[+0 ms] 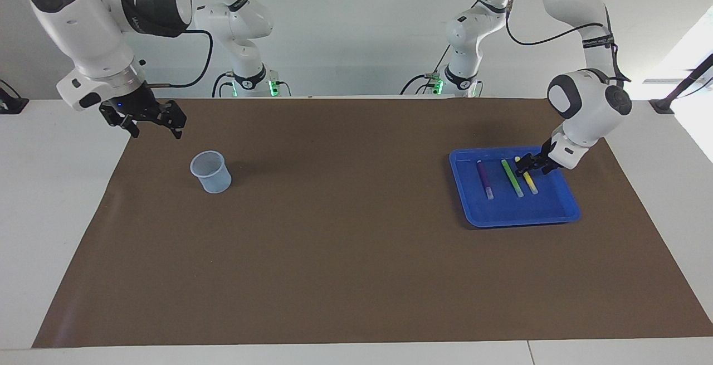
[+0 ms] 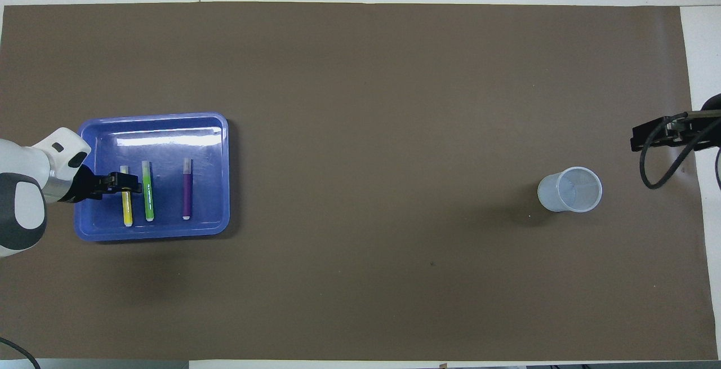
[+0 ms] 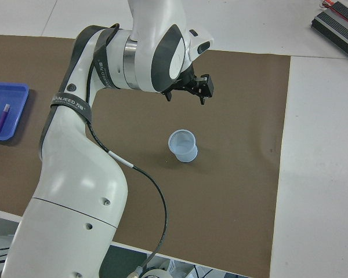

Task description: Right arm passes pens to left for tray arrangement

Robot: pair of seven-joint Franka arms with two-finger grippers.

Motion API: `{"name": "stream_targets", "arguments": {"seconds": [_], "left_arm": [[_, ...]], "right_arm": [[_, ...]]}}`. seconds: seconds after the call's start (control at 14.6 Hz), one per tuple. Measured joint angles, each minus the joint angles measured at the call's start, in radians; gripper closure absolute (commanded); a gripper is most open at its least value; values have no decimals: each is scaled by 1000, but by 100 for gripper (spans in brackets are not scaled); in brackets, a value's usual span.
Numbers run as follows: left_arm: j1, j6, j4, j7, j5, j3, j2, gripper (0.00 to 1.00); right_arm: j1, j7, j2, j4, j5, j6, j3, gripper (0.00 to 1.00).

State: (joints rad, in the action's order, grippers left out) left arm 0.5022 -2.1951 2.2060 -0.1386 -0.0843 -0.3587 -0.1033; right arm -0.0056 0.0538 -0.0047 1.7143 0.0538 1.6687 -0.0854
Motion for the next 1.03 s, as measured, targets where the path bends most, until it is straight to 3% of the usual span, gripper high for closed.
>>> {"name": "stream_targets", "arguments": {"seconds": [0.21, 0.68, 1.03], "left_arm": [[-29, 106, -90, 15, 0, -3, -1, 0], [-208, 361, -306, 208, 1, -8, 0, 0], [-250, 560, -447, 243, 39, -12, 34, 0]], "right_arm": [[0, 0, 0, -4, 0, -1, -2, 0], [0, 0, -22, -9, 0, -15, 0, 0], [-1, 0, -23, -9, 0, -19, 2, 0]]}}
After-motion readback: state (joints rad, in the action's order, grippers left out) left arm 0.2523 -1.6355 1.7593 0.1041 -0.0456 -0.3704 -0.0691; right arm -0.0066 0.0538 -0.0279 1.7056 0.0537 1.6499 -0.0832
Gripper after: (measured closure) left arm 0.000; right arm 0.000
